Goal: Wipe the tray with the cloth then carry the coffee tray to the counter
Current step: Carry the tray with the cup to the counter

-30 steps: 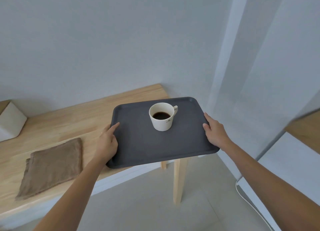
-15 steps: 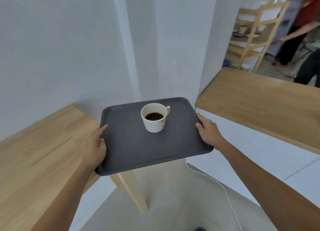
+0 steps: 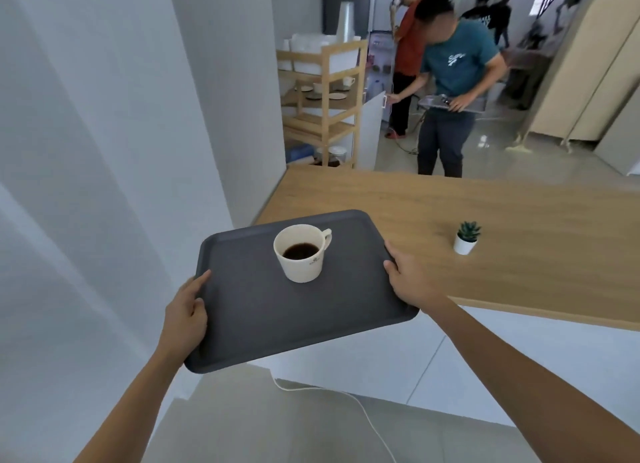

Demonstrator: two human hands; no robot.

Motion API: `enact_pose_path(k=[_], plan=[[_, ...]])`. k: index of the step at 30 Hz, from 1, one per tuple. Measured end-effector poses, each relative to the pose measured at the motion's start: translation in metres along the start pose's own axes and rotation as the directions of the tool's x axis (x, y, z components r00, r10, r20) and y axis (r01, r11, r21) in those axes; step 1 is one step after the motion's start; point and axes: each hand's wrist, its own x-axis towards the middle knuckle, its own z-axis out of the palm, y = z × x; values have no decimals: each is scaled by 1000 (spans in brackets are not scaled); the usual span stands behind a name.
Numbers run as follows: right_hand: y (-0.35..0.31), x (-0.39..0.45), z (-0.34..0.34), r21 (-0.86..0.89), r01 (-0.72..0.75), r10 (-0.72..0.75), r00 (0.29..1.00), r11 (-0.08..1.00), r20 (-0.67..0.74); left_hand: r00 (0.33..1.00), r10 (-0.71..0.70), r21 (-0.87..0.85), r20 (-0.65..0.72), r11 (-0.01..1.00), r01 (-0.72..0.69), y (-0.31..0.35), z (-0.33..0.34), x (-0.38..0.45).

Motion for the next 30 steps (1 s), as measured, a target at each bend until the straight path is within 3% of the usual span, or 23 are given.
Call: enact_pose_path(k=[12, 22, 30], plan=[[103, 80, -52, -134, -188, 162, 970, 973, -183, 964, 156, -68, 217, 987, -144, 41, 154, 128], [151, 147, -26, -16, -347, 332, 908, 938, -255, 899, 255, -141, 356, 966, -218, 31, 235, 224], [176, 170, -14, 41, -432, 426, 861, 901, -279, 891, 198, -119, 409, 979, -163, 26, 276, 248]])
